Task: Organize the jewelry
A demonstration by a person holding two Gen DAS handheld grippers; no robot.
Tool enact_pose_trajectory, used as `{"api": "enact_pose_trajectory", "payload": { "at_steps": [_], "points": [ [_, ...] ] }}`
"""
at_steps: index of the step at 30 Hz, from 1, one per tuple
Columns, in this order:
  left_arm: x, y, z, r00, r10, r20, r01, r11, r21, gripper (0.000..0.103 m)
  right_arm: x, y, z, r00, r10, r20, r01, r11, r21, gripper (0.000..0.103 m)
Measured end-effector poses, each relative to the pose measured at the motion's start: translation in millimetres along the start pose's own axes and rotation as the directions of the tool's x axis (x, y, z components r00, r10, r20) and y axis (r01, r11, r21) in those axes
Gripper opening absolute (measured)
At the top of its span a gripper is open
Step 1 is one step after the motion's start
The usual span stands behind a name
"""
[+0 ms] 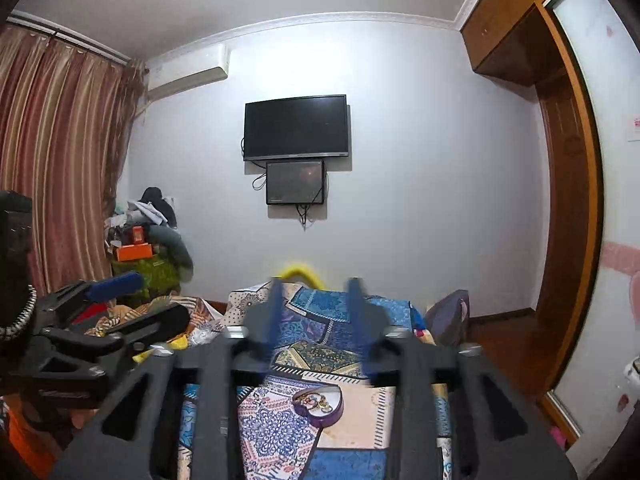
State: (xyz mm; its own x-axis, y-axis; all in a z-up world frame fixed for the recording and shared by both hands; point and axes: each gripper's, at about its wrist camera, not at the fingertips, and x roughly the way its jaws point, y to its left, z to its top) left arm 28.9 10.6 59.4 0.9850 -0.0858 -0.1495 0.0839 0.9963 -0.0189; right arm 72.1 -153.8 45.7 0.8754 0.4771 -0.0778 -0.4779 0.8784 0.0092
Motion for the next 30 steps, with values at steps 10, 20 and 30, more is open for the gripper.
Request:
{"api": "enact_pose_trajectory", "payload": {
  "at_steps": [10, 20, 30],
  "points": [
    [-16.8, -0.4, -10.0, 0.996, 0.085, 0.004, -0.085, 0.996, -0.027, 0.103, -20.2, 5.1, -3.6, 0.994, -0.099, 0.046, 0.099, 0.995, 0.009, 0.090],
    [-18.3, 5.6, -14.2, 0.995, 0.097, -0.004, -0.097, 0.994, -0.048, 0.103, -26.6, 4.8, -10.8, 0.996, -0.089, 0.015, 0.089, 0.996, -0.010, 0.090],
    [-16.3, 6.0, -17.5, 0.994, 0.104, -0.017, -0.105, 0.993, -0.057, 0.103, -28.5, 0.6, -16.3, 0.996, -0.082, -0.026, 0.082, 0.997, -0.017, 0.090]
  ]
}}
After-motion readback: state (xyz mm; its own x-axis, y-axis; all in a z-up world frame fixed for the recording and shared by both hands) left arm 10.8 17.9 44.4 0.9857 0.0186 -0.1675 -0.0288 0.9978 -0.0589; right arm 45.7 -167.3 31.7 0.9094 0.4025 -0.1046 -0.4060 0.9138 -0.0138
